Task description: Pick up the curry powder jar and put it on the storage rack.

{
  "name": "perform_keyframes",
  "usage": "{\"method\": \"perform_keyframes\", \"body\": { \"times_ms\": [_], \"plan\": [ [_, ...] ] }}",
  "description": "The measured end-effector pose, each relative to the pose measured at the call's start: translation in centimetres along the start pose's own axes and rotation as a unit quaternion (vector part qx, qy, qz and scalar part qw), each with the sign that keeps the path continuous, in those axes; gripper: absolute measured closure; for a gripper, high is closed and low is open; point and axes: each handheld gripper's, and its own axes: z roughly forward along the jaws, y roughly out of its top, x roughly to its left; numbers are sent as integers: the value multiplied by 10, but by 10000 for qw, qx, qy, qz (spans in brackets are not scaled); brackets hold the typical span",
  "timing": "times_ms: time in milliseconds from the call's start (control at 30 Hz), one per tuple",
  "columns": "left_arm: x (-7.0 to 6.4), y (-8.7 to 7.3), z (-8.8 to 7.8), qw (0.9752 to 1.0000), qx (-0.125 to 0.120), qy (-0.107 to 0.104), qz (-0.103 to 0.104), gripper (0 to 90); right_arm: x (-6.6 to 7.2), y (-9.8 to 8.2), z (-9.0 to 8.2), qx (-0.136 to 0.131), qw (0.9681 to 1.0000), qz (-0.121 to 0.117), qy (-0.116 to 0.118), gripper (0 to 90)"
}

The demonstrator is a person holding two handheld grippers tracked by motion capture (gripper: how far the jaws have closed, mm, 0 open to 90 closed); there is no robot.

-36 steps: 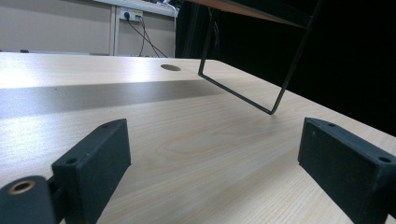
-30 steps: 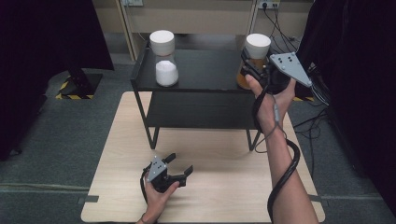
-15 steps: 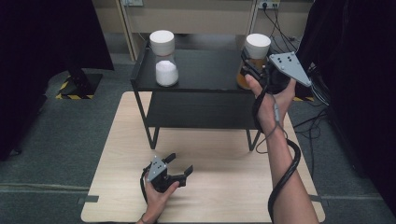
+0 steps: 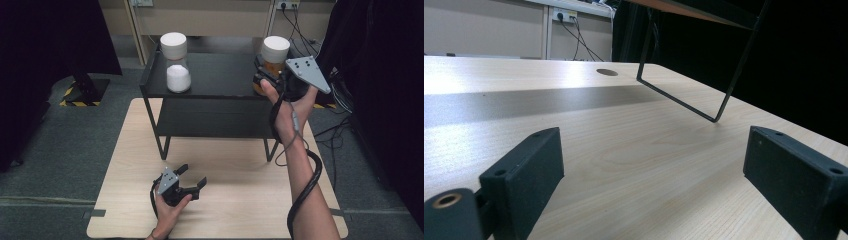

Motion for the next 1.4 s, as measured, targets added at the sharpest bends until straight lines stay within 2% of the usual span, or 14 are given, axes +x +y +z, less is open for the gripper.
{"method": "perform_keyframes", "body": {
  "times_ms": [167,333,500,1200,1400],
  "plan": [
    [0,1,0,10000,16,-1,11,83,5,1,-2,-18,9999,-147,-84,41],
    [0,0,0,10000,12,3,10,82,4,1,-6,-63,9998,-176,-82,15],
    [0,0,0,10000,9,2,1,83,1,-1,-12,-125,9997,-186,-84,7],
    [1,1,0,10000,21,1,6,79,-17,-19,-49,-260,9990,-293,198,5],
    [1,1,0,10000,20,-4,3,79,-20,-22,-56,-284,9989,-240,282,5]
  ]
}}
